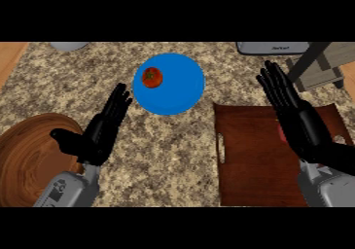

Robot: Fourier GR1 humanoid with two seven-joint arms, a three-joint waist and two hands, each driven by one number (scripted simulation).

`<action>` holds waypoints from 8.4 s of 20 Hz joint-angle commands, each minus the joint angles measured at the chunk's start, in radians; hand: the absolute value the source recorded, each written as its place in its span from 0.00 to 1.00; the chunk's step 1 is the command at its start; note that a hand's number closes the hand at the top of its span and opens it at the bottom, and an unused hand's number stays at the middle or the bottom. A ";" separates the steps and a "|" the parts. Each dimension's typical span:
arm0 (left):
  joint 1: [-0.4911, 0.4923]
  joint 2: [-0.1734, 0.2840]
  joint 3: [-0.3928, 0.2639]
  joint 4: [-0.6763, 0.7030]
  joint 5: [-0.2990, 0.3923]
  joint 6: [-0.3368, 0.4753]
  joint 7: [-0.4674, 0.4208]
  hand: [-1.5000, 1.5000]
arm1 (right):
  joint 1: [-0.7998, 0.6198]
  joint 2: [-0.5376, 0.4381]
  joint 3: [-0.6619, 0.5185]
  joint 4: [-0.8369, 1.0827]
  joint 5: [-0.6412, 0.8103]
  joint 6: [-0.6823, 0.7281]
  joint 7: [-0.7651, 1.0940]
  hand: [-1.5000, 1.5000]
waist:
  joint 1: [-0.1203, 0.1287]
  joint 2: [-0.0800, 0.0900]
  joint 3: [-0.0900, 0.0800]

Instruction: Pick the bell pepper from the tray and place it in the tiered basket

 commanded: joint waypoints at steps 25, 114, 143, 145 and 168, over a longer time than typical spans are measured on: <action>0.091 0.096 0.028 0.123 -0.097 -0.110 -0.075 0.50 | -0.133 -0.315 0.068 0.443 0.650 -0.200 0.315 0.00 | -0.012 -0.014 -0.034; 0.189 -0.058 0.244 0.067 -0.301 -0.287 -0.044 0.50 | -0.002 -0.314 -0.735 -0.267 0.884 0.245 1.250 1.00 | -0.034 -0.012 -0.024; 0.034 -0.115 0.204 0.118 -0.343 -0.296 -0.018 0.50 | -1.011 -0.612 -0.511 0.814 1.020 0.200 1.116 1.00 | 0.083 0.026 -0.021; 0.074 -0.112 0.197 0.119 -0.339 -0.313 -0.047 0.50 | -1.043 -0.617 -0.504 0.908 1.052 0.165 1.074 1.00 | 0.088 0.028 -0.021; 0.046 -0.105 0.205 0.141 -0.347 -0.329 -0.046 0.50 | -1.258 -0.532 -0.770 1.393 0.924 -0.265 1.020 0.00 | 0.084 0.036 -0.018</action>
